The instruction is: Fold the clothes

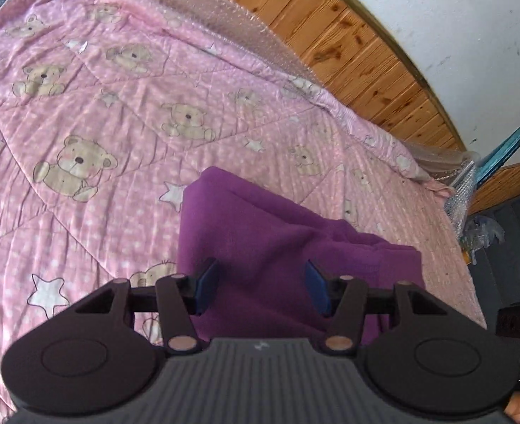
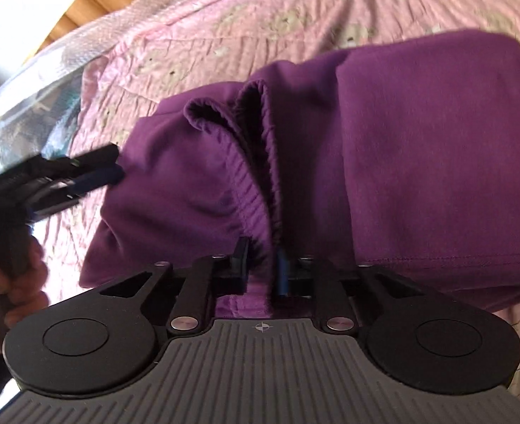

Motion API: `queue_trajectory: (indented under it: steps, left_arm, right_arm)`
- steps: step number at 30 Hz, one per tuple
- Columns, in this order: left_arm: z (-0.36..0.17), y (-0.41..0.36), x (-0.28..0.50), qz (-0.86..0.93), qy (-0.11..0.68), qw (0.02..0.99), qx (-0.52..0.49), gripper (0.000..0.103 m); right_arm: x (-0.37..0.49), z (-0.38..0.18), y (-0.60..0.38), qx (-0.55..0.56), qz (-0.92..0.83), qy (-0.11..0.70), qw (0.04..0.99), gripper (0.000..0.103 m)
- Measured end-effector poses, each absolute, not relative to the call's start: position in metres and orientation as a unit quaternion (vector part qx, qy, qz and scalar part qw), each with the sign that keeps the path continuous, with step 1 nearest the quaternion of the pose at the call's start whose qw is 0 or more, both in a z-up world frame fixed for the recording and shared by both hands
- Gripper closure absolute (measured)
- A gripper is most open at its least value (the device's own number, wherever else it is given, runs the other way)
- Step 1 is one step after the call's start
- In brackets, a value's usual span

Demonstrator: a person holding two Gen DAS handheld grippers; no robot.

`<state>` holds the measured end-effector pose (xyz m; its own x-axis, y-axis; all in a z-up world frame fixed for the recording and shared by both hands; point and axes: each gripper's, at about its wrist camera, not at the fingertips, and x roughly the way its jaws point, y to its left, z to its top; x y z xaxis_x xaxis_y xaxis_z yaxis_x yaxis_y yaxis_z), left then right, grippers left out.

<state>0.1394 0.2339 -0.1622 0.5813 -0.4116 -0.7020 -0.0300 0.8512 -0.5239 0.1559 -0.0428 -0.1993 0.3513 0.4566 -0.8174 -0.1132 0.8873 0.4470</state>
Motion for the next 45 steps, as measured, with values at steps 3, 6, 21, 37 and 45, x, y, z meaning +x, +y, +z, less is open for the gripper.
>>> queue_trajectory:
  steps: [3, 6, 21, 37, 45]
  left_arm:
    - [-0.154, 0.236, 0.129, -0.114, 0.426, 0.86, -0.259, 0.057]
    - [-0.145, 0.238, 0.119, -0.116, 0.408, 0.865, -0.269, 0.052]
    - [-0.155, 0.23, 0.085, -0.121, 0.424, 0.851, -0.286, 0.044]
    - [-0.113, 0.112, 0.132, -0.163, 0.482, 0.837, -0.2, 0.024]
    - [-0.108, -0.009, 0.19, -0.217, 0.521, 0.814, -0.137, 0.021]
  right_arm:
    - [0.153, -0.164, -0.038, 0.101, 0.134, 0.491, 0.855, 0.062]
    - [0.163, -0.138, -0.023, 0.049, 0.129, 0.438, 0.888, 0.063]
    - [0.186, -0.145, -0.007, 0.079, 0.151, 0.422, 0.89, 0.08]
    - [0.119, -0.179, -0.203, 0.14, -0.02, 0.433, 0.89, 0.025]
    - [0.092, -0.158, -0.2, 0.135, 0.107, 0.372, 0.912, 0.095]
